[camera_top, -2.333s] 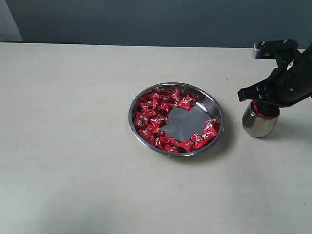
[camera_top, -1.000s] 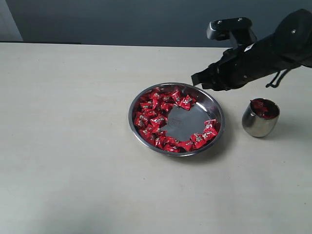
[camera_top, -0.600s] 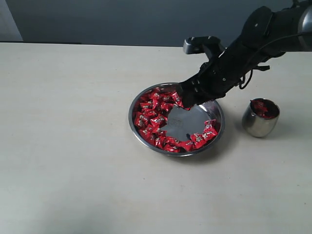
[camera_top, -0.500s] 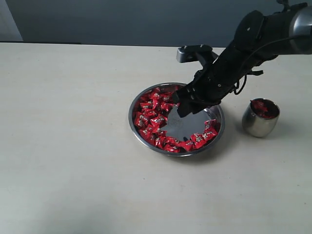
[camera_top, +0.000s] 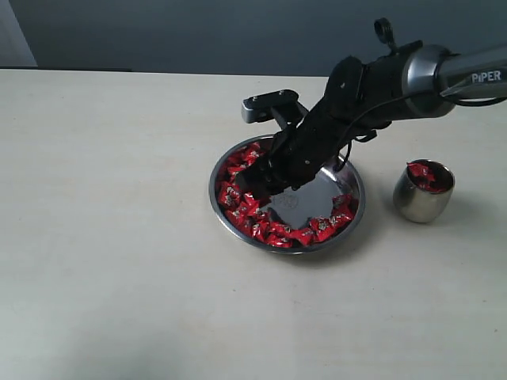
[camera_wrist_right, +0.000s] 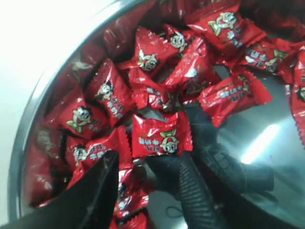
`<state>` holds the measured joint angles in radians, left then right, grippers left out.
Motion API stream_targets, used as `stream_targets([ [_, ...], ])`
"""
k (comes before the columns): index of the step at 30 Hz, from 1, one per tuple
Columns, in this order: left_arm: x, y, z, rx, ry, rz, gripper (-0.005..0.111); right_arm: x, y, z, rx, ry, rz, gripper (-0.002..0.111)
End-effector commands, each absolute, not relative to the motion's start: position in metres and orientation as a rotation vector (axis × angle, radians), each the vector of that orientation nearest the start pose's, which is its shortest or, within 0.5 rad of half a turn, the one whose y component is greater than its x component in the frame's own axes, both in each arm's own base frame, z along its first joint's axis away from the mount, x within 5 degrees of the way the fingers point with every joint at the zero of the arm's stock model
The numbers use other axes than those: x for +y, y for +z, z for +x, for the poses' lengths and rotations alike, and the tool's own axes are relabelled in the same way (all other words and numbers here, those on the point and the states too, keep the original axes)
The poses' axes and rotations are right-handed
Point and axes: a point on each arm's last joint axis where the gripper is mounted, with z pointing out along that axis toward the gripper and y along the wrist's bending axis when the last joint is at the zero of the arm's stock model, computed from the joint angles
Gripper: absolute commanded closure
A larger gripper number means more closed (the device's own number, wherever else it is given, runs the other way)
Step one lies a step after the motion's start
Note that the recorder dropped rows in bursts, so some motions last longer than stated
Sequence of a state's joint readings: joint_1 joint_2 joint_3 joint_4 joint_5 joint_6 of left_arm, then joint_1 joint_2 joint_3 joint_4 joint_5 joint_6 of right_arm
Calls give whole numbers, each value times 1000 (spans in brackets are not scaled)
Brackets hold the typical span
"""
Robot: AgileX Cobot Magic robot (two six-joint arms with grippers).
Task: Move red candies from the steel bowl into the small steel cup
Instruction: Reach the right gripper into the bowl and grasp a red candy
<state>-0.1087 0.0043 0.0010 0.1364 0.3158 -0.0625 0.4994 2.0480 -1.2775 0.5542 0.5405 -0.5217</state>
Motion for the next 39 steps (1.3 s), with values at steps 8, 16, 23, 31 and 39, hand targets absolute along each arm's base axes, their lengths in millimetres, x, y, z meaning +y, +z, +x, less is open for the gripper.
stream_targets([
  [8, -2, 185, 54, 1787, 0, 125, 106, 220, 119, 359, 2602, 461, -778, 67],
  [16, -2, 185, 54, 1787, 0, 125, 106, 230, 114, 364, 2679, 532, -855, 85],
  [23, -2, 185, 54, 1787, 0, 125, 106, 230, 114, 364, 2674, 519, -865, 107],
  [31, -2, 185, 54, 1787, 0, 125, 106, 226, 145, 362, 2613, 474, -916, 109],
  [39, -2, 185, 54, 1787, 0, 125, 106, 194, 210, 362, 2567, 302, -800, 109],
])
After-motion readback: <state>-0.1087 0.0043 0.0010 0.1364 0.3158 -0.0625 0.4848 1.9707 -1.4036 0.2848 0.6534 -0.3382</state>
